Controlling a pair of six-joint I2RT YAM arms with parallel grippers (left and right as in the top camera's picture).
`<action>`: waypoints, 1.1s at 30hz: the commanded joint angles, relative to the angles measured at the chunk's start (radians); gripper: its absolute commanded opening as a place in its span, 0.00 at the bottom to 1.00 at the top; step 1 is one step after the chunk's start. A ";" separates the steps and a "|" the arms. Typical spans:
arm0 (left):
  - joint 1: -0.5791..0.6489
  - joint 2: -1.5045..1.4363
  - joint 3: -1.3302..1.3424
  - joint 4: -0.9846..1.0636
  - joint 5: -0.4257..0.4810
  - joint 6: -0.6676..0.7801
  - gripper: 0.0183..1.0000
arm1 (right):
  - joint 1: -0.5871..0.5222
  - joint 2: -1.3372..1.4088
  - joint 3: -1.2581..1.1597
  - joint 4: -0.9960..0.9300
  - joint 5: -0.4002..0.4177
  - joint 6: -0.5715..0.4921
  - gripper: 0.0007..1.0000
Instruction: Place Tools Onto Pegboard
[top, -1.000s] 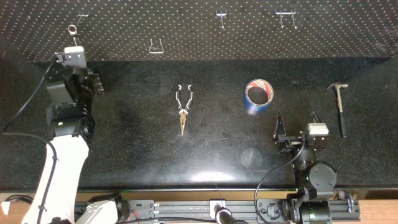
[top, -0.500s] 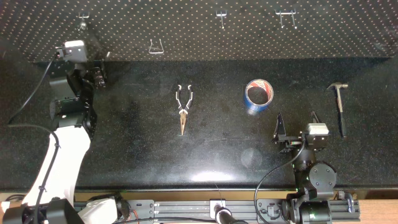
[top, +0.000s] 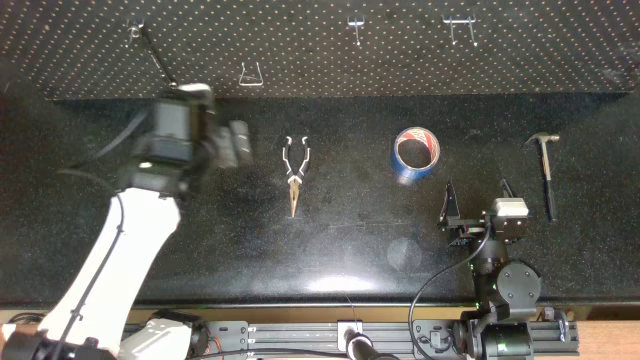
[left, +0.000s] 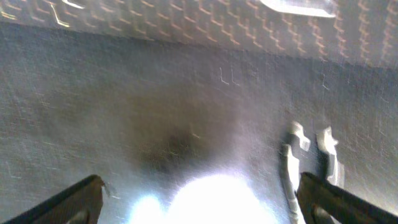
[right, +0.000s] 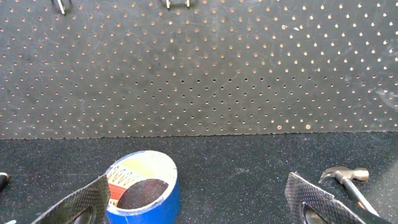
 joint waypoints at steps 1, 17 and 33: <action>-0.202 0.284 0.323 -0.397 0.073 -0.236 1.00 | 0.007 -0.007 -0.005 -0.002 0.009 -0.010 0.93; -0.232 0.748 0.644 -0.616 0.177 -0.255 0.99 | 0.007 -0.007 -0.005 -0.002 0.009 -0.010 0.93; -0.217 0.793 0.689 -0.514 0.105 -0.056 0.99 | 0.007 -0.007 -0.005 -0.002 0.009 -0.010 0.93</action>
